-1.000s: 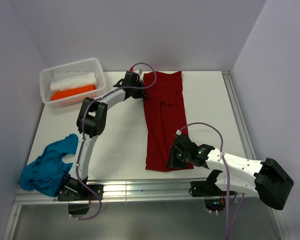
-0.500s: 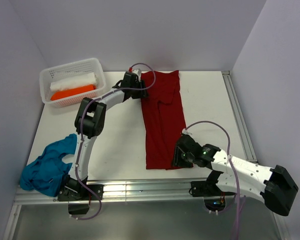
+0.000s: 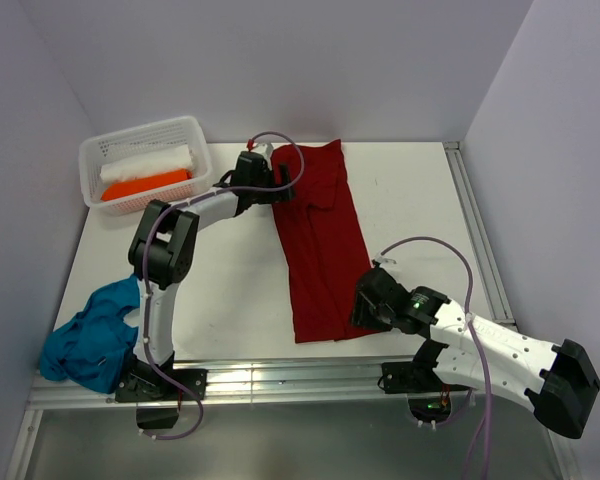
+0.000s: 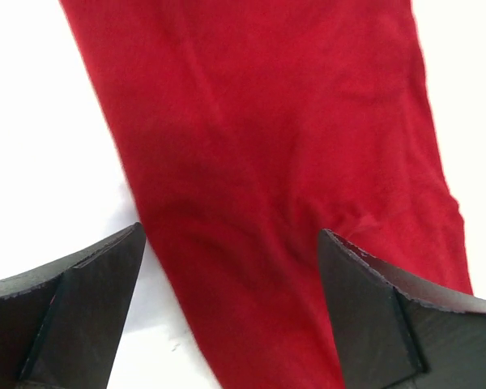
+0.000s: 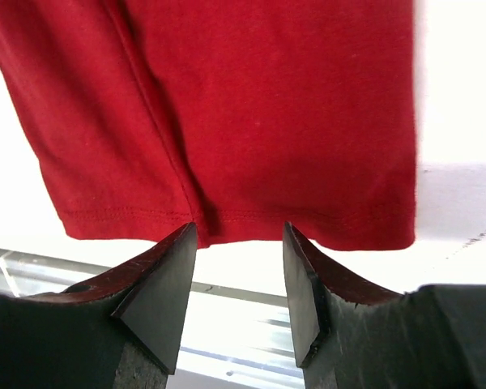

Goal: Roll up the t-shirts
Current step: Fold the tshirt

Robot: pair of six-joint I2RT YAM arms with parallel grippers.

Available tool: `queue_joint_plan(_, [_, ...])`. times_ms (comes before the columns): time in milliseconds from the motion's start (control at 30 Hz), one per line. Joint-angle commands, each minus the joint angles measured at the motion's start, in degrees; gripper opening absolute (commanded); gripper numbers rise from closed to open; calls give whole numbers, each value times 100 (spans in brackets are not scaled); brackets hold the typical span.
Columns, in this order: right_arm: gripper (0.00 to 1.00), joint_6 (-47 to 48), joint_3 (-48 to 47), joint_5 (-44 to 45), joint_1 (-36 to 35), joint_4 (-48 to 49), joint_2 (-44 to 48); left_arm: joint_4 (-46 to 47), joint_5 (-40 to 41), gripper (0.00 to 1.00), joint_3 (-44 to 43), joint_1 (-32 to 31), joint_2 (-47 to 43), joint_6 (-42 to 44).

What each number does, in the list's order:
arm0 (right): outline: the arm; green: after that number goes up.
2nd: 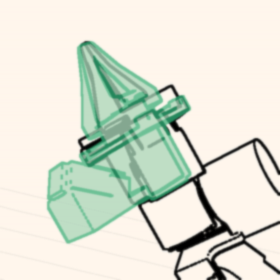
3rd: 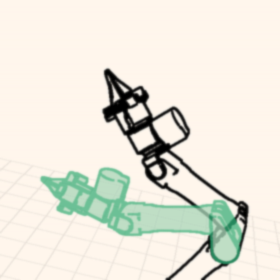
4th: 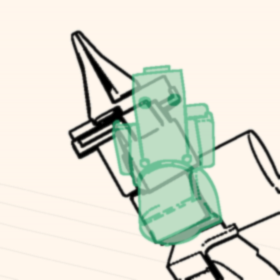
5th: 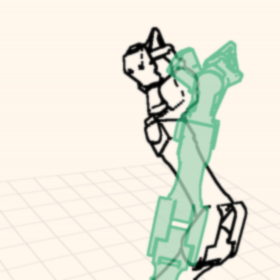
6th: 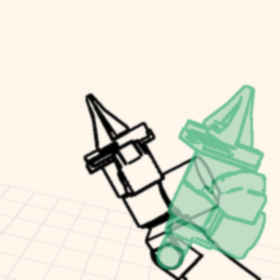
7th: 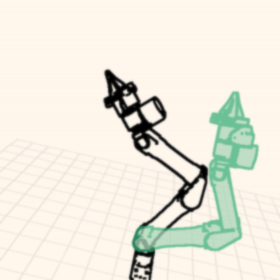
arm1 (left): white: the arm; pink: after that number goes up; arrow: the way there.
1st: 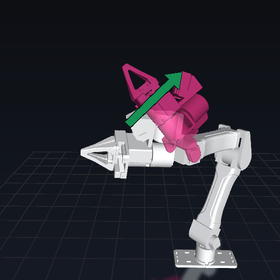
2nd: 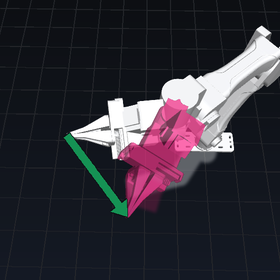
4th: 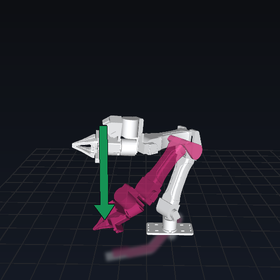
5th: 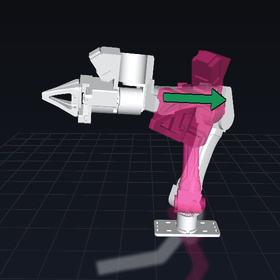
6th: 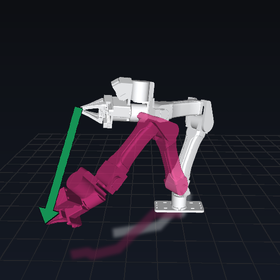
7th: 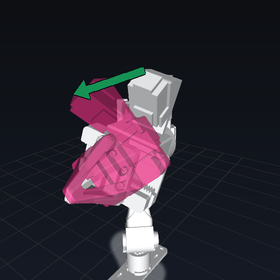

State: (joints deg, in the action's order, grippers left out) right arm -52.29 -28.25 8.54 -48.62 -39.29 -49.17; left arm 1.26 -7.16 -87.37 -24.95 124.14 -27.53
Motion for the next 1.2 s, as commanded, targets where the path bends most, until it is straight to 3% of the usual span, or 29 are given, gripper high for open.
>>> queue_joint_plan(0, [54,-106,-313,386,-34,-106,56,446,127,93,-34,-71,-373,142])
queue_joint_plan(167, [52,-202,-365,701,-34,35,4,587,311,93,151,-63,-470,72])
queue_joint_plan(300, [52,-360,-593,1167,-7,-140,-330,-195,496,92,-656,-63,145,-7])
queue_joint_plan(400, [58,-659,-717,1528,63,-351,-559,-678,497,91,-1281,-28,611,-77])
queue_joint_plan(733, [48,-299,-585,1001,292,754,-2139,-996,303,90,-2205,183,1341,-130])
queue_joint_plan(933, [45,-317,-234,474,257,1362,-2519,-1285,329,90,-2793,210,1762,-60])
queue_joint_plan(1167, [44,-807,-198,105,-410,1740,-2869,-1295,312,90,-3128,254,1983,-33])
